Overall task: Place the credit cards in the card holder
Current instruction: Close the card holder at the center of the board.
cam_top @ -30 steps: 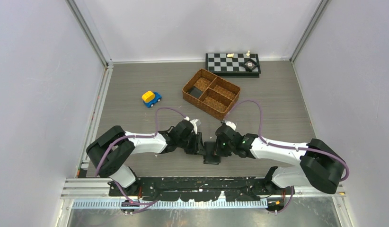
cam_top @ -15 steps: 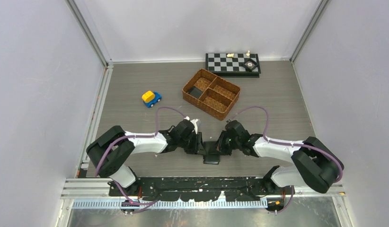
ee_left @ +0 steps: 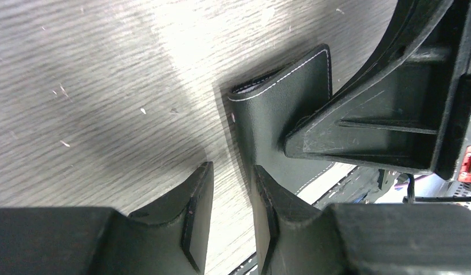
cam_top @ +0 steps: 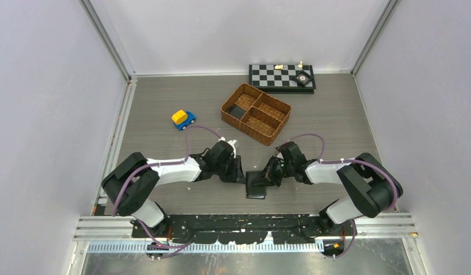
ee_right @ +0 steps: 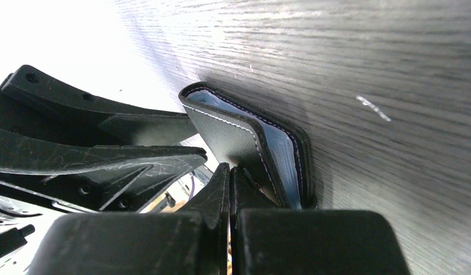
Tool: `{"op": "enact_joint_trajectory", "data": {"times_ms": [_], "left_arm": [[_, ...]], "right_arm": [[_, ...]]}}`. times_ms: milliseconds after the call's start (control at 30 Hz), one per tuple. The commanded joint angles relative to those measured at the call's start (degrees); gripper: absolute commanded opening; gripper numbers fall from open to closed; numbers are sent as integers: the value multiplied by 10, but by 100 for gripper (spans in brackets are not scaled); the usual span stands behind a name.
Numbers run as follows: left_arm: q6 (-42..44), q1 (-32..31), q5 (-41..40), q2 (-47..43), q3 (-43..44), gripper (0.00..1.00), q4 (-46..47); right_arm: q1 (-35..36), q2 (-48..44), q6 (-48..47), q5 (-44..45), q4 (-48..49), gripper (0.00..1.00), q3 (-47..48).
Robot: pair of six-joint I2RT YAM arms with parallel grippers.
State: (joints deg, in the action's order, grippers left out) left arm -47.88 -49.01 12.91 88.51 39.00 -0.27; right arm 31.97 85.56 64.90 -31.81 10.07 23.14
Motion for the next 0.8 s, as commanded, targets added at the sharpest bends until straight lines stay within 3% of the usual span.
{"op": "enact_joint_trajectory", "data": {"times_ms": [0,100,433,767], "left_arm": [[12,18,5,-11,22,32,-6],[16,33,20,-5,23,32,0],[35,57,45,0,36,32,-8],[65,71,32,-1,58,35,-60]], "right_arm": [[-7,60,-25,151,-103,0,-57],[-6,56,-19,155,-104,0,-75],[23,124,41,162,21,1,-127],[78,104,54,223,-21,0,-100]]}}
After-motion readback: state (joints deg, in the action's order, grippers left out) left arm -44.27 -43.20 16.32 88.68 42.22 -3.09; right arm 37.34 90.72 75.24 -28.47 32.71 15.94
